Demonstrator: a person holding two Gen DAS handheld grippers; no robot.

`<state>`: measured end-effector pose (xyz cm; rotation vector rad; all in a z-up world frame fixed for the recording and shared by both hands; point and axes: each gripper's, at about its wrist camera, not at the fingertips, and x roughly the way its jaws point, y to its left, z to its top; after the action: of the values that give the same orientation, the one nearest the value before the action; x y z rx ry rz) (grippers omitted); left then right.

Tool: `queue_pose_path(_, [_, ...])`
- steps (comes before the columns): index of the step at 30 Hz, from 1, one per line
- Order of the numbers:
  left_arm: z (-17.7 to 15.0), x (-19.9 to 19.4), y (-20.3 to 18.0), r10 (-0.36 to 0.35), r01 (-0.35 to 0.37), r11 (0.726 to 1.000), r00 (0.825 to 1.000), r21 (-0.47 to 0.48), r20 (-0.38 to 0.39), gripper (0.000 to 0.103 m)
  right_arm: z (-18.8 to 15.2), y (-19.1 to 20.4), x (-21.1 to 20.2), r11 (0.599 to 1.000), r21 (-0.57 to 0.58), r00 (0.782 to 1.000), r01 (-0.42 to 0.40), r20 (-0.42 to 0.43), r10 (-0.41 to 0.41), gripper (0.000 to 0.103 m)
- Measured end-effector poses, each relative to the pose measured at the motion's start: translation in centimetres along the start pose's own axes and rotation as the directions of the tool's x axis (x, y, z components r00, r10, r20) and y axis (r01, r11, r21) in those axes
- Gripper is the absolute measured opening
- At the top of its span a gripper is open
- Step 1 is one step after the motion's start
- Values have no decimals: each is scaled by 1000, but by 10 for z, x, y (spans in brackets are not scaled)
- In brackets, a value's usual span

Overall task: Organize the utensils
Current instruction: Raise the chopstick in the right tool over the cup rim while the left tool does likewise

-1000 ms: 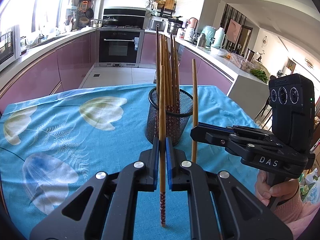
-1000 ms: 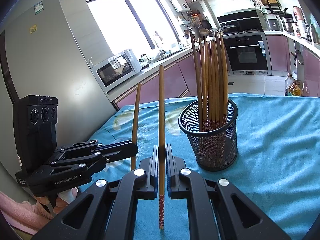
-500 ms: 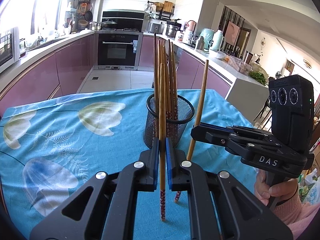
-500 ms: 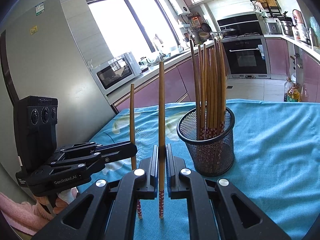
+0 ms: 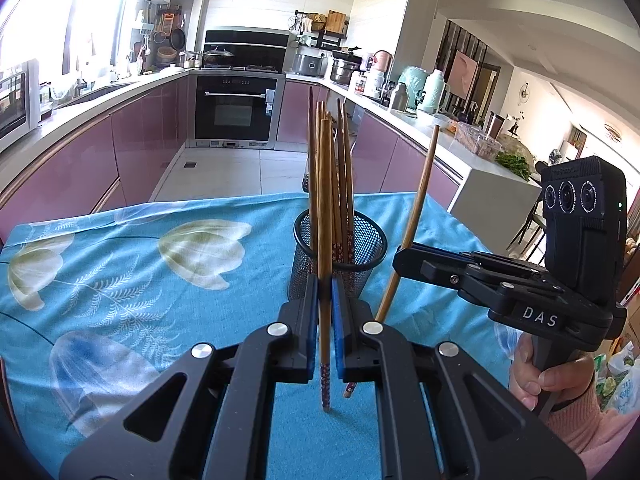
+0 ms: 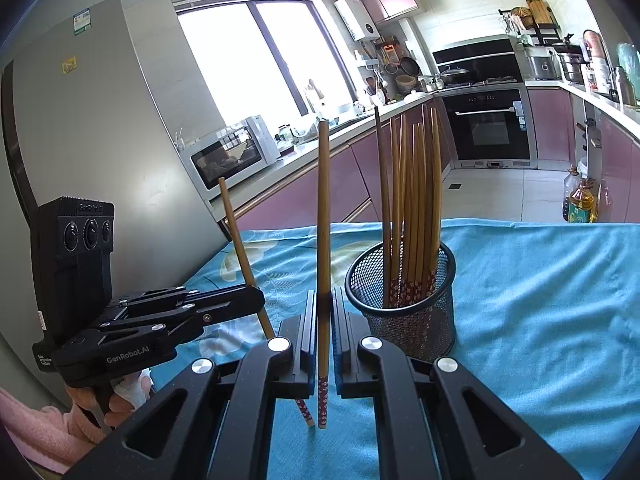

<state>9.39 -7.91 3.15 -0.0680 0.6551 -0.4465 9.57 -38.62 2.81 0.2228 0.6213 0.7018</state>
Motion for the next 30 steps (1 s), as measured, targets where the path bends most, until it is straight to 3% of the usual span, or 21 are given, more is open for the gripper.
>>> queue_pose_path(30, [30,-14,-8,-4,2,1000,998,24,62,7,24,1,-20,999,-33,997,11,72,-9,6])
